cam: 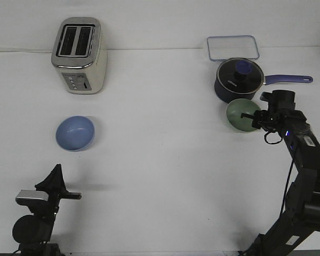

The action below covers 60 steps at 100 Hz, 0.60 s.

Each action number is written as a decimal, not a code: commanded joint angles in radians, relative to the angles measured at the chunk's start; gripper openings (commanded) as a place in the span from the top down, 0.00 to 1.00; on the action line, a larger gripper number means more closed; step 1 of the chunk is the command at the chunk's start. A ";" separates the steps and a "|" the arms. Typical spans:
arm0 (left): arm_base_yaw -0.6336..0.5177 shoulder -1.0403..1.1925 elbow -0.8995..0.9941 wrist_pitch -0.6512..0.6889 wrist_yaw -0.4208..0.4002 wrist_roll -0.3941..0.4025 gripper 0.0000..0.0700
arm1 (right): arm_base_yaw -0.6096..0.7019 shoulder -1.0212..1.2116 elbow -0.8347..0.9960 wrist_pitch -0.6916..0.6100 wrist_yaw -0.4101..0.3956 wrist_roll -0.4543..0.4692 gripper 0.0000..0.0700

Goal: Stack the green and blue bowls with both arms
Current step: 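Close the right gripper on the green bowl rim and lift it, then carry the green bowl toward the table center and lower it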

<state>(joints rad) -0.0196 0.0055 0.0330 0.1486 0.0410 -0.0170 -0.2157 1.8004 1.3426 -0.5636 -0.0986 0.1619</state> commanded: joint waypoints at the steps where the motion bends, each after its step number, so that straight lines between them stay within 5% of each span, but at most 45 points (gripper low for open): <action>1: 0.002 0.000 -0.019 0.010 0.002 -0.002 0.98 | -0.009 0.026 0.021 -0.005 0.005 -0.009 1.00; 60: 0.002 0.000 -0.019 0.010 0.002 -0.002 0.98 | -0.016 -0.326 0.024 -0.122 -0.234 0.006 1.00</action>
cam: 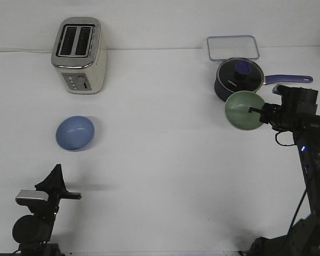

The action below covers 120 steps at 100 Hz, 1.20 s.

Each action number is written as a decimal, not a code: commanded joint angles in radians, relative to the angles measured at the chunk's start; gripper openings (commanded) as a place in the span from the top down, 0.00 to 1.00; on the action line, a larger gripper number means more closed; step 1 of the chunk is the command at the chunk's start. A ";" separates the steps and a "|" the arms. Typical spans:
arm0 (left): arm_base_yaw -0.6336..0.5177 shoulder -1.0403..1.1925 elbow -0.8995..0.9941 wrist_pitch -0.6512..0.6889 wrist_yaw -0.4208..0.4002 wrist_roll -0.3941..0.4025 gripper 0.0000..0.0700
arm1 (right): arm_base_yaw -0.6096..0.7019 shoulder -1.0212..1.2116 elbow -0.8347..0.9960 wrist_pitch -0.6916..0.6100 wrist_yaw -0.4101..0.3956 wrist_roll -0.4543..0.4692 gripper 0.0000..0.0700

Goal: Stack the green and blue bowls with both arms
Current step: 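Carry the green bowl toward the table center and lower it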

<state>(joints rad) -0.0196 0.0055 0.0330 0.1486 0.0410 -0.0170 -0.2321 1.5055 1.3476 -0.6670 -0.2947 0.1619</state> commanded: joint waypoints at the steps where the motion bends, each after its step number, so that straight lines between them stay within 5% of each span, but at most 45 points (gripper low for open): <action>1: 0.002 0.000 -0.019 0.010 0.002 -0.002 0.98 | 0.002 -0.041 0.018 -0.022 -0.043 0.006 1.00; 24: 0.002 0.000 -0.019 0.010 0.002 -0.002 0.98 | 0.106 -0.209 0.007 -0.153 -0.047 -0.026 1.00; 55: 0.002 0.000 -0.019 0.015 0.002 -0.003 0.98 | 0.458 -0.269 -0.096 -0.193 -0.009 0.002 1.00; 85: 0.002 0.000 -0.019 0.010 0.002 -0.002 0.98 | 0.719 -0.253 -0.265 -0.039 0.045 0.067 1.00; 120: 0.002 0.000 -0.019 0.010 0.002 -0.022 0.98 | 0.797 -0.194 -0.459 0.102 0.041 0.113 1.00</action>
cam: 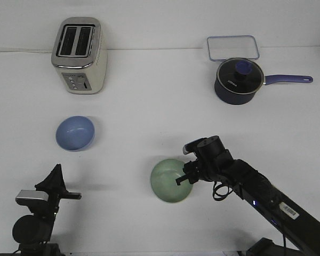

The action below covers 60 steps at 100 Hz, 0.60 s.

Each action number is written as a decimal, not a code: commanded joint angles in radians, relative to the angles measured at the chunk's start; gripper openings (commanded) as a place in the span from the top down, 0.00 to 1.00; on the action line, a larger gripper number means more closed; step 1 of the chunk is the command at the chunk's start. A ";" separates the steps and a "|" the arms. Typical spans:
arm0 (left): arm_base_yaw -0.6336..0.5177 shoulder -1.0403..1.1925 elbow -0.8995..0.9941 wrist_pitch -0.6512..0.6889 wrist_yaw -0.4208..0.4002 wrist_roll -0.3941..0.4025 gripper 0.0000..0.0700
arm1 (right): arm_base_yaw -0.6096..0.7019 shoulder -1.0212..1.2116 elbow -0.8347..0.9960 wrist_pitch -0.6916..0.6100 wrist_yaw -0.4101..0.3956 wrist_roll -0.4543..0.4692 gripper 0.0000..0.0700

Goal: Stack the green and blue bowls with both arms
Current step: 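Carry the green bowl toward the table center and lower it, then open the right gripper, release the green bowl, and withdraw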

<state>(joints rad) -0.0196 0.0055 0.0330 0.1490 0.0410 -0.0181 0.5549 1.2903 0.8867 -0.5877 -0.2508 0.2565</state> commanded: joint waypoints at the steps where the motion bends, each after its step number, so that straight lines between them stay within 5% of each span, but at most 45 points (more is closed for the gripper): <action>1: 0.002 0.000 -0.019 0.009 0.002 -0.025 0.98 | 0.010 0.023 0.000 0.024 -0.003 0.018 1.00; 48: 0.002 0.000 -0.019 0.010 0.002 -0.081 0.98 | 0.029 0.144 -0.009 0.073 -0.003 0.001 0.99; 53: 0.002 0.000 -0.018 0.010 0.002 -0.081 0.98 | 0.031 0.144 -0.009 0.077 -0.003 0.001 0.92; 60: 0.002 0.000 -0.016 0.014 0.002 -0.082 0.98 | 0.031 0.144 -0.009 0.078 -0.004 0.002 0.68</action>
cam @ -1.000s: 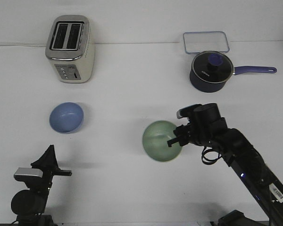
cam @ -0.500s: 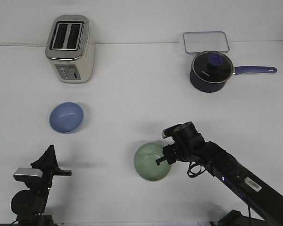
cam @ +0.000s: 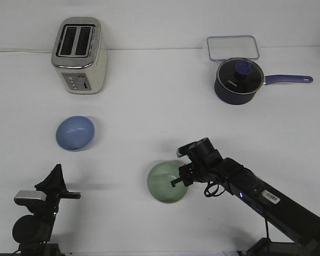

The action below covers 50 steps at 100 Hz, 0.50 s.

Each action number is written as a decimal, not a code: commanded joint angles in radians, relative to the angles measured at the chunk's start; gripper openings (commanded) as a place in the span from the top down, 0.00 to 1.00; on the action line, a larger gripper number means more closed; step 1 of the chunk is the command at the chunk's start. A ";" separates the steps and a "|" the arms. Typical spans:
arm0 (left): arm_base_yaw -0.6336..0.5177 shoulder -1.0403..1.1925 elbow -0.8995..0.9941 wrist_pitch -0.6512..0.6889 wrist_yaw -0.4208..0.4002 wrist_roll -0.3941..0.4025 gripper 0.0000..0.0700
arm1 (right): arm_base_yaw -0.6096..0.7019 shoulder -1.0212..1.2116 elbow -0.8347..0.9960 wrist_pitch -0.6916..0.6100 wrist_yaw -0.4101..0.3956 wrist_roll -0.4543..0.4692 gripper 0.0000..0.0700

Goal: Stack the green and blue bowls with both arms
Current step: 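Open the right gripper, release the green bowl, and withdraw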

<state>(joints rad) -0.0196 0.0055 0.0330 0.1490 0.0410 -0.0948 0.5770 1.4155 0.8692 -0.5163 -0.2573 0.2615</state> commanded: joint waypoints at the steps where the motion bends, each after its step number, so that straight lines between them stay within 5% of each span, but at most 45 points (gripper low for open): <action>1: 0.002 0.000 -0.015 0.014 0.002 -0.005 0.98 | 0.009 0.019 0.009 0.007 0.002 -0.003 0.65; 10: 0.002 0.000 -0.009 0.013 0.002 -0.054 0.98 | 0.005 0.008 0.012 0.008 0.003 -0.006 0.50; 28: 0.002 0.000 0.018 0.008 0.002 -0.211 0.98 | -0.029 -0.093 0.050 0.008 -0.004 -0.035 0.50; 50: 0.002 0.008 0.112 -0.153 -0.012 -0.264 0.98 | -0.105 -0.322 0.073 0.051 0.016 -0.108 0.50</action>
<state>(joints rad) -0.0196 0.0067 0.1013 0.0475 0.0399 -0.3302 0.4805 1.1358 0.9325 -0.4793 -0.2569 0.2058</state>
